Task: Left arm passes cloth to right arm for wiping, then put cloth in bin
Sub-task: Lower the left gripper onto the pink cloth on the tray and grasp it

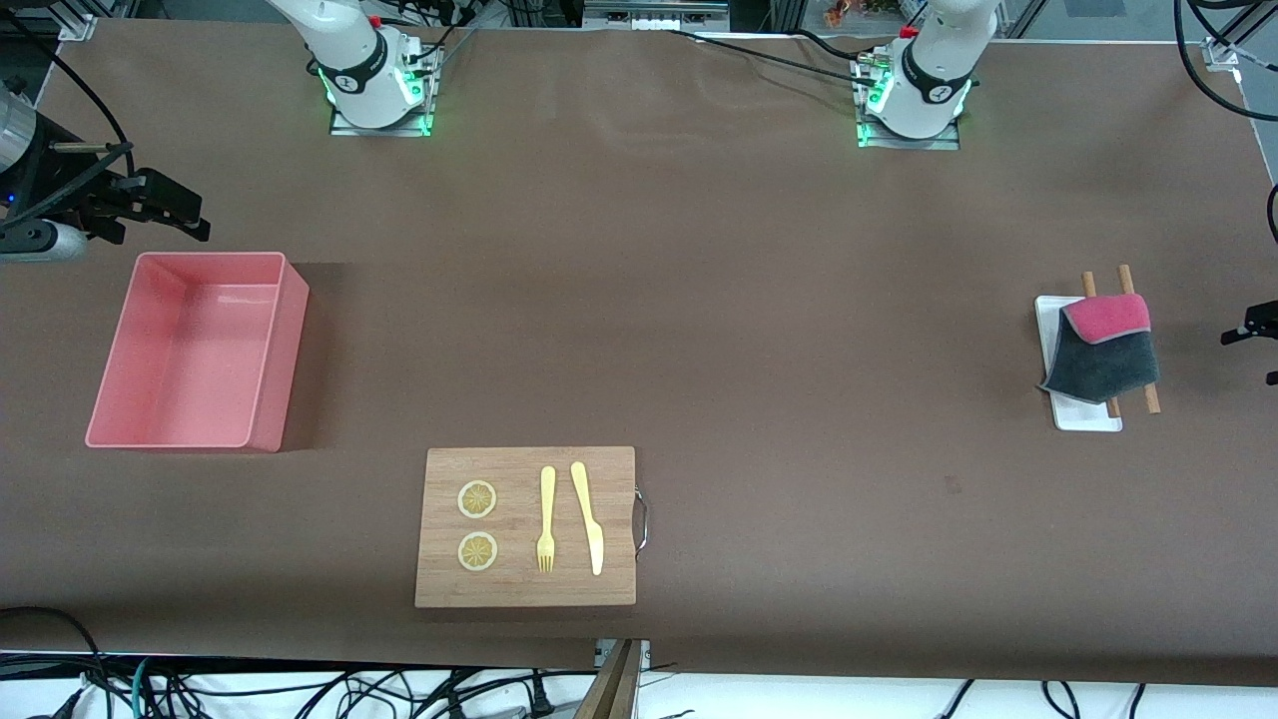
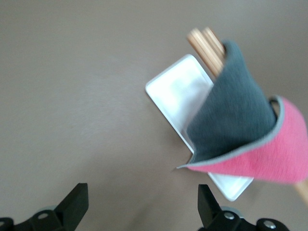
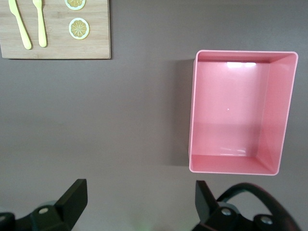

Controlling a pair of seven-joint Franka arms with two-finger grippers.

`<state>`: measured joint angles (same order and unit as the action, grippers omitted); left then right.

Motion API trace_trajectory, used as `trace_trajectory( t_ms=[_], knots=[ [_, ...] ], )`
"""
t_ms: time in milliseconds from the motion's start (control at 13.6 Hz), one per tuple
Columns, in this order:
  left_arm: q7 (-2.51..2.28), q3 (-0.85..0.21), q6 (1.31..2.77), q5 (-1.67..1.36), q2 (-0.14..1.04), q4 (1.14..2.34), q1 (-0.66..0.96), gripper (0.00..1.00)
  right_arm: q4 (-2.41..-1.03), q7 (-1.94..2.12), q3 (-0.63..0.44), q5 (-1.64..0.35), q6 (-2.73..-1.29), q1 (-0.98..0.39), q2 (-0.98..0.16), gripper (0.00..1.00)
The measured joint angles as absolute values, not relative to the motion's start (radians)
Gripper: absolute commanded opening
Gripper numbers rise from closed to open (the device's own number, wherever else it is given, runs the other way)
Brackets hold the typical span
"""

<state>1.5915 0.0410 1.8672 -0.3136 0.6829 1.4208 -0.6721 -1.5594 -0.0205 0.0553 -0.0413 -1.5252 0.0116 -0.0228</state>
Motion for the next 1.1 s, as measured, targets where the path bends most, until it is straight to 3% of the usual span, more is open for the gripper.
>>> trace_trajectory(
  t_ms=[220,367,587,881,1101],
  knots=[
    [1.882,0.035,1.86,-0.315,0.712,1.479,-0.672,1.0,-1.559,-0.02,0.055,-0.041,-1.525,0.012,-0.023,0.99],
    [2.022,0.034,1.85,-0.315,0.718,1.519,-0.672,0.78,-1.559,-0.02,0.053,-0.041,-1.525,0.012,-0.023,0.99],
    [2.108,0.031,1.84,-0.327,0.726,1.543,-0.672,0.71,-1.559,-0.02,0.051,-0.041,-1.525,0.012,-0.023,0.99],
    [2.159,0.025,1.844,-0.385,0.775,1.55,-0.671,0.0,-1.559,-0.02,0.051,-0.041,-1.525,0.012,-0.023,0.99],
    [2.156,0.025,1.869,-0.377,0.78,1.541,-0.653,0.0,-1.559,-0.02,0.051,-0.041,-1.525,0.012,-0.023,0.99]
  ],
)
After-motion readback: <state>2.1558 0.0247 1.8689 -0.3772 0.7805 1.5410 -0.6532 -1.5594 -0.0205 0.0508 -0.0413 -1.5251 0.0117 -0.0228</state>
